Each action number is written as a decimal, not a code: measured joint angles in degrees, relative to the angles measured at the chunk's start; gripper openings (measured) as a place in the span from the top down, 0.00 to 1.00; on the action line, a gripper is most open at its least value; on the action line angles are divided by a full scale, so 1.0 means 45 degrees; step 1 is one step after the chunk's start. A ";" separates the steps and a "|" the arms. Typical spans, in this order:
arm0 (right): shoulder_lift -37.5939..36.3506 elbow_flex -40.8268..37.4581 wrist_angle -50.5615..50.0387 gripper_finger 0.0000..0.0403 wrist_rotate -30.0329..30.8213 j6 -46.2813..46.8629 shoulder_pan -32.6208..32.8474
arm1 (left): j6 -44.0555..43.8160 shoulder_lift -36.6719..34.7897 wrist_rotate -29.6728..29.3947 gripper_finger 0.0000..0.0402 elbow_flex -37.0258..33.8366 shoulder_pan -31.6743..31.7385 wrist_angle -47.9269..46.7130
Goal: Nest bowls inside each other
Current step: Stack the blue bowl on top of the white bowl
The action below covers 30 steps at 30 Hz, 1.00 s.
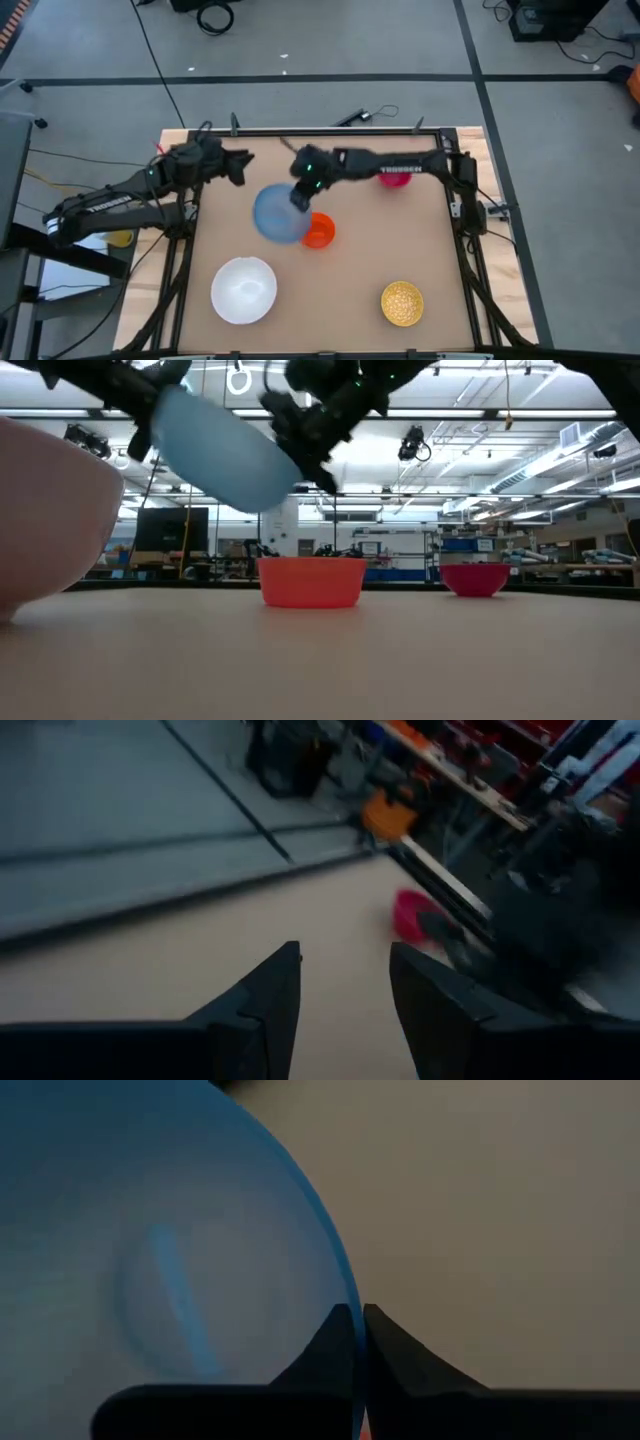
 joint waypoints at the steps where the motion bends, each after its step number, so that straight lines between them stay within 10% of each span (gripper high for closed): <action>1: 0.0054 -0.0011 0.0591 0.98 -0.0209 -0.0261 0.0284 | 0.0357 0.0006 -0.0006 0.61 0.0181 0.0206 -0.0043; 19: 0.3150 0.3005 0.3105 0.95 -0.0675 -0.0745 0.2891 | -0.0461 0.0103 0.0616 0.61 0.0577 0.0880 -0.1138; 30: 0.3792 0.4177 0.2141 0.67 -0.0984 0.0491 0.2994 | -0.1117 0.0112 0.0627 0.61 0.0577 0.0505 -0.2245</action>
